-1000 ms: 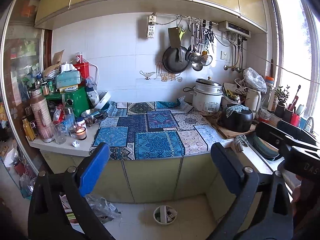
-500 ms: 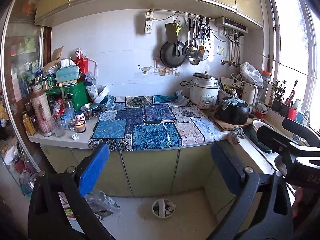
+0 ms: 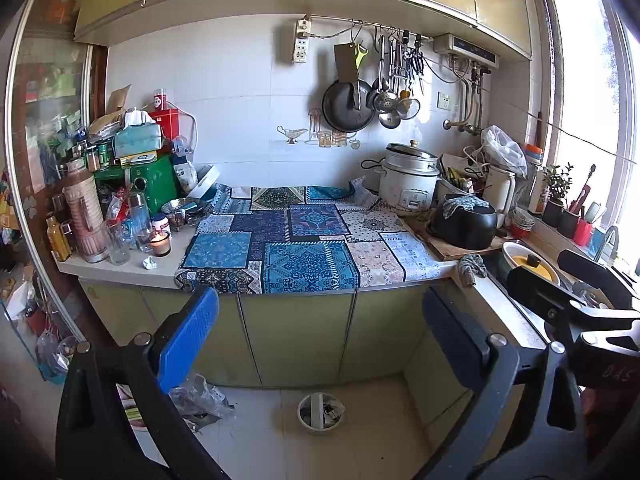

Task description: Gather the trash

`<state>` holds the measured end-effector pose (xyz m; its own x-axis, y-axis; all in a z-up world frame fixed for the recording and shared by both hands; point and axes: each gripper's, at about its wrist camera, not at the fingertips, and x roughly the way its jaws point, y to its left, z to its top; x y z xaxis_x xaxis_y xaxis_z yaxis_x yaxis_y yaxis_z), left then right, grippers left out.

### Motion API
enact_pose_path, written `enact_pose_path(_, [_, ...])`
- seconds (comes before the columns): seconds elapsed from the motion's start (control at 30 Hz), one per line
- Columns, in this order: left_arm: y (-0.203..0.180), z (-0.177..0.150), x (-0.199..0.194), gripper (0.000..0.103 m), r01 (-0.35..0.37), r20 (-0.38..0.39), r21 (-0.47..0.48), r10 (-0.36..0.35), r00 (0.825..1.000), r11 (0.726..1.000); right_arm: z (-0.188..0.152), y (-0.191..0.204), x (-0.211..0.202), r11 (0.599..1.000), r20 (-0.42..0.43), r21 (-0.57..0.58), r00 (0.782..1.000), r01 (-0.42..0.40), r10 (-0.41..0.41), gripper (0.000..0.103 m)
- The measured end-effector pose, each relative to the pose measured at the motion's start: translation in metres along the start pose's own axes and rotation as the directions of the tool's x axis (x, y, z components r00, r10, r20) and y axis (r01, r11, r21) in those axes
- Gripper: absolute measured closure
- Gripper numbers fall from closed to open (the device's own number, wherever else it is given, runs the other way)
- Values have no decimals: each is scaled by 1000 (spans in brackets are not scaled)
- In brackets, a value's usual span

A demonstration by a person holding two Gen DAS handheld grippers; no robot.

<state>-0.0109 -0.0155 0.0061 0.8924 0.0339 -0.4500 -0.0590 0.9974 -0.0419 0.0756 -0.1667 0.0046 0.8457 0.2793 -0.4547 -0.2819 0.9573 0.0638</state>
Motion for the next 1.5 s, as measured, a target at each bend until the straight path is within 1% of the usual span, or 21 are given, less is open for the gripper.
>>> enact_pose_path(0.3, [2,-3,-2,1,5,0,-6,-5,1000,1000,0,-2,-2,1000,-3,5,1000,-2,2,0])
enact_pose_path(0.63, [-13,-6,-3,1,-6,-6,-35,6,1000,999,0,-1,-3,1000,-2,7,1000,-2,2,0])
enact_pose_path(0.97, [-18,-1,0,1,13,-7,-50,-13,1000,999,3,8,-7,1000,10,15,1000,14,-14,0])
enact_pose_path(1.5, [-26,9,0,1,23,22,-23,-23,1000,999,6,11,-9,999,26,34,999,32,-33,0])
